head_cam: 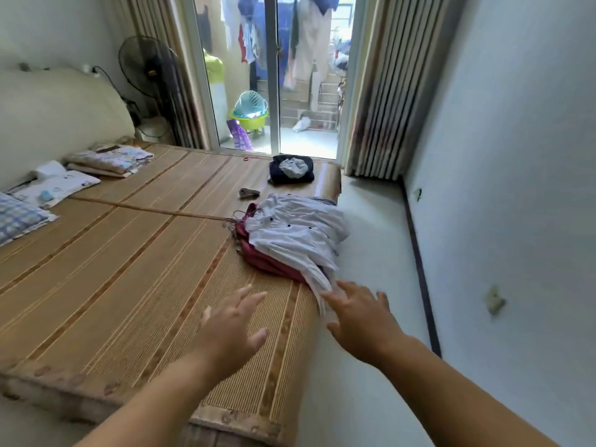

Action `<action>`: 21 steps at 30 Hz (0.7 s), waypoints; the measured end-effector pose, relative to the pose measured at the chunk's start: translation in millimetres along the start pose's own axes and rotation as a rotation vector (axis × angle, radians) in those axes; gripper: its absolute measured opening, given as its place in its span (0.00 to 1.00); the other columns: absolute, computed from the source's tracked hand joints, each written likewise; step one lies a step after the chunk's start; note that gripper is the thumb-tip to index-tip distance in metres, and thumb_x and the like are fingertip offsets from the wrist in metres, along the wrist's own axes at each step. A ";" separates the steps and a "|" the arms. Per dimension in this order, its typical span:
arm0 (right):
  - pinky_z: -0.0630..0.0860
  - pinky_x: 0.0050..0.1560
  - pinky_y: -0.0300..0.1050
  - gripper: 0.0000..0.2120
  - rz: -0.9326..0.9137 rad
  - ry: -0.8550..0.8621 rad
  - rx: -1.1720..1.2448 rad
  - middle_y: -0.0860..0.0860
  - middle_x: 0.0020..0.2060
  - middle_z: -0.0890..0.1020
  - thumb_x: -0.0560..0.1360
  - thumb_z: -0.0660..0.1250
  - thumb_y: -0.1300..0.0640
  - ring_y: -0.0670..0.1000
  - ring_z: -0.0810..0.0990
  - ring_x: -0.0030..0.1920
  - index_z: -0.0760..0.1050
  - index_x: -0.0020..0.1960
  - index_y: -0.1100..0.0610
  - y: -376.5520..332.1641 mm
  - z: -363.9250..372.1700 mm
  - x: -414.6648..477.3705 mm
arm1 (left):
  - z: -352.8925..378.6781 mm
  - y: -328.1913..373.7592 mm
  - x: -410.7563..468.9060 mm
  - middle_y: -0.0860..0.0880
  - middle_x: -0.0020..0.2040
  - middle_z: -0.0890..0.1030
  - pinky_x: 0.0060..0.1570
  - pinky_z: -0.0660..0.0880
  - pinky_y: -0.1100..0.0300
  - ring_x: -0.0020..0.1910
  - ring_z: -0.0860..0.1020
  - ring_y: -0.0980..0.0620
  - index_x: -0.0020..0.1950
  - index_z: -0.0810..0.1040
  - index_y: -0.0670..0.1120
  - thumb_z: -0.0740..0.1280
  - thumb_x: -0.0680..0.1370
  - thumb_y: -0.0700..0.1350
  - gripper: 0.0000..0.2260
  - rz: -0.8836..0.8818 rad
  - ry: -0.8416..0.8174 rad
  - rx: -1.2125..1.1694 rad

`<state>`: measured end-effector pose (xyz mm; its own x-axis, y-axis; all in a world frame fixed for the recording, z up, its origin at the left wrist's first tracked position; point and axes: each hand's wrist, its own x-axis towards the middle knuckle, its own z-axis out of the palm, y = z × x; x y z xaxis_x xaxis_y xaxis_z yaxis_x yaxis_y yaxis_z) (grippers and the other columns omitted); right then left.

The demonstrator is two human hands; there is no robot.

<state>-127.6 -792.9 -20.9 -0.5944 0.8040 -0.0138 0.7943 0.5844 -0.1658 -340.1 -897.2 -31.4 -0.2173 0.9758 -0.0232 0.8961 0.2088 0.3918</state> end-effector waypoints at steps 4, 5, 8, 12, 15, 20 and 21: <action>0.55 0.69 0.64 0.29 0.042 -0.058 -0.019 0.51 0.74 0.60 0.75 0.63 0.45 0.56 0.61 0.72 0.56 0.72 0.41 93.9 -22.4 -22.1 | 32.1 81.6 33.6 0.55 0.76 0.58 0.71 0.52 0.37 0.74 0.59 0.55 0.74 0.60 0.58 0.65 0.75 0.57 0.28 0.010 -0.031 -0.034; 0.55 0.69 0.64 0.30 0.051 -0.056 -0.003 0.51 0.74 0.61 0.75 0.64 0.45 0.56 0.61 0.72 0.55 0.73 0.41 110.9 -27.2 -24.1 | 37.6 98.1 41.9 0.55 0.76 0.58 0.71 0.52 0.38 0.74 0.58 0.55 0.74 0.60 0.58 0.65 0.75 0.57 0.28 0.018 -0.039 -0.037; 0.55 0.70 0.62 0.31 0.051 -0.043 0.035 0.50 0.74 0.61 0.75 0.64 0.44 0.55 0.62 0.72 0.53 0.73 0.41 152.2 -36.4 -20.2 | 51.1 139.1 68.6 0.56 0.76 0.58 0.71 0.52 0.38 0.74 0.58 0.56 0.74 0.60 0.58 0.64 0.75 0.58 0.29 0.056 -0.038 -0.036; 0.56 0.70 0.59 0.31 0.048 -0.043 0.065 0.49 0.74 0.61 0.75 0.63 0.45 0.54 0.62 0.72 0.52 0.74 0.41 192.2 -35.6 6.6 | 69.2 171.7 108.4 0.56 0.76 0.58 0.71 0.51 0.39 0.74 0.57 0.56 0.74 0.59 0.59 0.64 0.75 0.58 0.29 0.076 -0.057 -0.018; 0.57 0.70 0.58 0.30 0.043 -0.077 0.071 0.49 0.74 0.60 0.77 0.61 0.45 0.53 0.62 0.72 0.52 0.74 0.41 214.5 -26.9 35.1 | 82.2 177.4 139.1 0.57 0.76 0.57 0.71 0.51 0.41 0.74 0.57 0.56 0.74 0.59 0.59 0.63 0.75 0.58 0.28 0.043 -0.070 -0.019; 0.58 0.69 0.56 0.31 0.032 -0.140 0.035 0.48 0.74 0.59 0.76 0.61 0.44 0.53 0.63 0.71 0.51 0.74 0.40 253.3 -12.9 111.8 | 99.1 166.7 215.3 0.57 0.76 0.57 0.71 0.52 0.41 0.74 0.57 0.57 0.73 0.60 0.59 0.63 0.75 0.58 0.27 -0.002 -0.059 -0.056; 0.59 0.69 0.56 0.31 0.029 -0.149 0.026 0.48 0.74 0.59 0.75 0.62 0.44 0.53 0.63 0.71 0.51 0.74 0.40 261.5 -11.2 135.0 | 101.1 162.0 236.2 0.57 0.76 0.57 0.71 0.52 0.41 0.74 0.57 0.56 0.73 0.60 0.59 0.63 0.75 0.58 0.27 -0.010 -0.059 -0.058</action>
<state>1.3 -530.4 -55.1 -0.5845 0.7944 -0.1653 0.8093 0.5563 -0.1886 -207.2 -626.3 -66.4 -0.2013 0.9761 -0.0812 0.8696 0.2163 0.4438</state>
